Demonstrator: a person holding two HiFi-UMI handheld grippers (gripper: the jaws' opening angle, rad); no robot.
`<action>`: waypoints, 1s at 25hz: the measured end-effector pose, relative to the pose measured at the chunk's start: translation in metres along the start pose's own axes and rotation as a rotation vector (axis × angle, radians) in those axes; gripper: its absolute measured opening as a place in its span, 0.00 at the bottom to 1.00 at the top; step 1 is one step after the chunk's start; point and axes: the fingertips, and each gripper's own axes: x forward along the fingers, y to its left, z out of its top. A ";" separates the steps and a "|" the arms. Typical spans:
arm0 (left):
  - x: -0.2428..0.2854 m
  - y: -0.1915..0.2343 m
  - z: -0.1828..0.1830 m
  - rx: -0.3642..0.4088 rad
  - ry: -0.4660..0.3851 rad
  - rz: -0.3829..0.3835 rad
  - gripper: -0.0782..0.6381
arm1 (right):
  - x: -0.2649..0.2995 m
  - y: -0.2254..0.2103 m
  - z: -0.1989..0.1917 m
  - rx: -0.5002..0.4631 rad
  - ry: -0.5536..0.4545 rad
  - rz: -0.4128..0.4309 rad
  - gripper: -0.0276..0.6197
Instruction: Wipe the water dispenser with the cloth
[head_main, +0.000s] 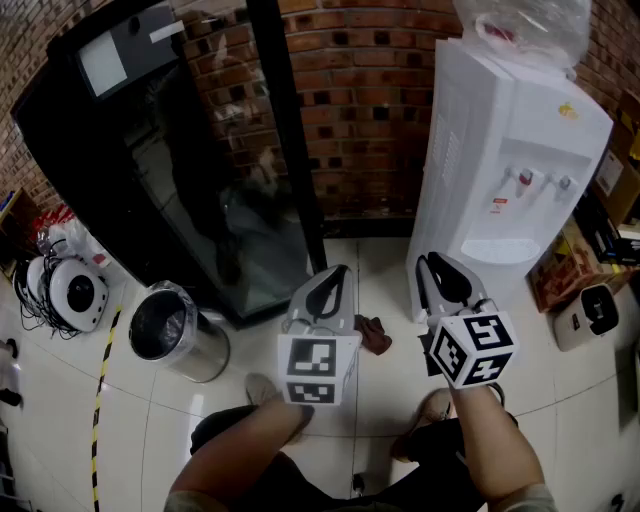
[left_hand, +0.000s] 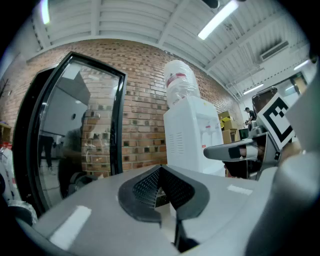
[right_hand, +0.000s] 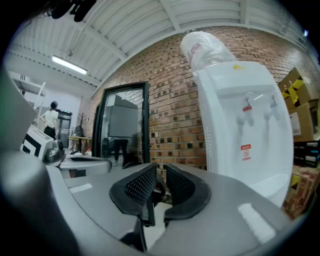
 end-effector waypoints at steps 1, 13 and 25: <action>0.004 0.012 -0.005 -0.001 0.012 0.008 0.11 | 0.007 0.002 0.002 -0.036 -0.008 0.000 0.17; 0.068 0.054 -0.043 -0.050 0.044 -0.008 0.17 | 0.069 -0.024 -0.049 -0.160 0.110 0.007 0.32; 0.126 0.065 -0.094 0.067 0.039 -0.024 0.17 | 0.143 -0.014 -0.125 -0.291 0.333 0.226 0.41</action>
